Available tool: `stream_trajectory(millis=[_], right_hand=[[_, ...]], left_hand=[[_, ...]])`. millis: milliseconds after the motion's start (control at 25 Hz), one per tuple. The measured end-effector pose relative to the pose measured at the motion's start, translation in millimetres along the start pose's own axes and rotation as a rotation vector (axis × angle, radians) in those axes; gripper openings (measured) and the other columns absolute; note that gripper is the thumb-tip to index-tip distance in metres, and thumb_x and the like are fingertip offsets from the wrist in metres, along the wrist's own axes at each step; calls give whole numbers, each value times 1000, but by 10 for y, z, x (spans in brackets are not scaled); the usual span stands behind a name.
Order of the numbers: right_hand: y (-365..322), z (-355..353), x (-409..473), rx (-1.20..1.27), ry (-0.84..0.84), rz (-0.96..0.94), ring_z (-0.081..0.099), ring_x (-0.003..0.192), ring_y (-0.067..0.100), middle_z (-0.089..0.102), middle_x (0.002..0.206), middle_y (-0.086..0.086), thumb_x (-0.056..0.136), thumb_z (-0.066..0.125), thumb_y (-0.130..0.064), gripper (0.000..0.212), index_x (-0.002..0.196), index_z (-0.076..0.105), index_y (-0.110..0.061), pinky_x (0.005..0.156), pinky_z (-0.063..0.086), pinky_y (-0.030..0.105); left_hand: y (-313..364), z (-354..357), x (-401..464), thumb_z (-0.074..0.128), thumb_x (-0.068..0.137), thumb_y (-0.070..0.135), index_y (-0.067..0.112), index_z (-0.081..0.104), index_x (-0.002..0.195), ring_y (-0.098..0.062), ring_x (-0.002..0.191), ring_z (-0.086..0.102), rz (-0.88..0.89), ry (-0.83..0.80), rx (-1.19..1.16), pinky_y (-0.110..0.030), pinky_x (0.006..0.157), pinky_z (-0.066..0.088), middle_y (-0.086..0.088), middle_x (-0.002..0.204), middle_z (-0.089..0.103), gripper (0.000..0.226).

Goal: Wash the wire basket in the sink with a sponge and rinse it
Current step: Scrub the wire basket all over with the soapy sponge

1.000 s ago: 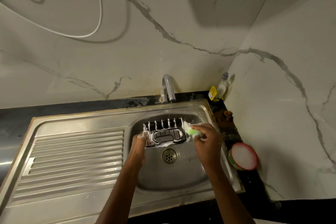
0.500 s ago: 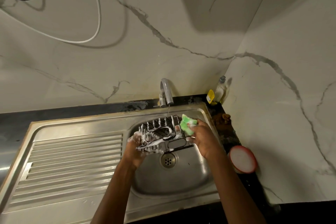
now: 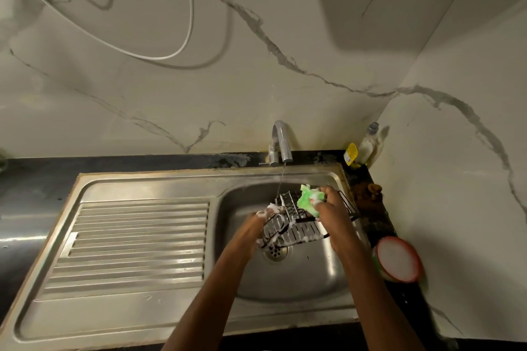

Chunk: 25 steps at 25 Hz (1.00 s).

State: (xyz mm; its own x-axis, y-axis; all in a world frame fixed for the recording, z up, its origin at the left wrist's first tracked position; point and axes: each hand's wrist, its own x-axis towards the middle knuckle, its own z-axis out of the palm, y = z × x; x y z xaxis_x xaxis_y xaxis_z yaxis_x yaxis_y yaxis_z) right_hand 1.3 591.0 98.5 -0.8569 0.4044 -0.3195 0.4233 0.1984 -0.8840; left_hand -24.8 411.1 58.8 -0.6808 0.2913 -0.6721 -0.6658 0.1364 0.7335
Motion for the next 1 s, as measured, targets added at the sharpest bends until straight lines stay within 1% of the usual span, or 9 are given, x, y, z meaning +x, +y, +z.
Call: stream_trajectory(millis=[280, 400, 440, 520, 600, 720, 840, 920, 1000], right_hand=[[41, 136, -154, 9, 34, -88, 64, 92, 23, 64, 105, -1, 95, 53, -5, 27, 111, 56, -26, 77, 53, 41], [30, 192, -203, -43, 18, -120, 65, 92, 22, 65, 103, -2, 95, 53, -5, 26, 112, 56, -24, 77, 55, 42], [16, 206, -227, -65, 2, -146, 65, 92, 20, 64, 104, -3, 95, 54, -5, 27, 111, 56, -25, 77, 57, 44], [-33, 140, -245, -96, 18, -218, 67, 90, 18, 67, 106, -2, 92, 59, -3, 30, 111, 59, -26, 73, 61, 44], [-102, -41, -172, -254, 226, -298, 69, 87, 16, 70, 107, 0, 87, 66, 1, 34, 113, 66, -19, 65, 60, 34], [-88, -111, -60, -441, 510, -385, 69, 90, 20, 73, 107, 8, 81, 73, 3, 35, 113, 72, -10, 68, 56, 27], [-13, 426, -340, -492, 420, -511, 68, 95, 21, 69, 113, 11, 79, 72, 6, 34, 109, 75, -10, 74, 59, 27], [39, 646, -542, -554, 307, -633, 66, 105, 24, 67, 120, 13, 75, 74, 7, 38, 109, 76, -10, 83, 60, 32], [84, 523, -491, -567, 264, -698, 66, 106, 24, 68, 120, 15, 72, 73, 12, 41, 107, 77, -9, 87, 60, 33]], left_hand=[[-74, -28, 82, 62, 89, 56, 22, 68, 119, -33, 132, 50, 68, 27, -46, -54, 112, 42, -14, 146, 54, 45], [-90, 31, 83, 70, 73, 58, 9, 51, 142, -30, 126, 52, 40, 83, 30, -42, 93, 48, -18, 151, 48, 86], [-80, 49, 67, 71, 75, 54, 7, 44, 147, -29, 121, 53, 48, 98, 20, -39, 87, 47, -19, 152, 46, 90], [-66, 59, 30, 67, 94, 36, 11, 36, 152, -27, 117, 52, 104, 147, -69, -36, 82, 46, -18, 152, 45, 71], [-122, 11, 62, 57, 105, 20, 19, 31, 156, -27, 121, 52, 148, 169, -77, -37, 82, 46, -16, 152, 44, 57], [-134, 31, 41, 55, 103, 20, 25, 41, 143, -31, 126, 53, 189, 172, -63, -37, 80, 49, -15, 147, 46, 42], [-106, 126, -7, 55, 94, 29, 24, 48, 121, -27, 111, 62, 241, 192, -76, -43, 83, 57, -15, 131, 57, 28], [-92, 144, -46, 50, 99, 24, 17, 47, 127, -22, 103, 64, 262, 202, -68, -39, 78, 57, -12, 121, 59, 29], [-78, 107, -55, 53, 99, 28, 18, 47, 130, -26, 108, 65, 249, 195, -91, -45, 84, 59, -11, 124, 59, 33]])
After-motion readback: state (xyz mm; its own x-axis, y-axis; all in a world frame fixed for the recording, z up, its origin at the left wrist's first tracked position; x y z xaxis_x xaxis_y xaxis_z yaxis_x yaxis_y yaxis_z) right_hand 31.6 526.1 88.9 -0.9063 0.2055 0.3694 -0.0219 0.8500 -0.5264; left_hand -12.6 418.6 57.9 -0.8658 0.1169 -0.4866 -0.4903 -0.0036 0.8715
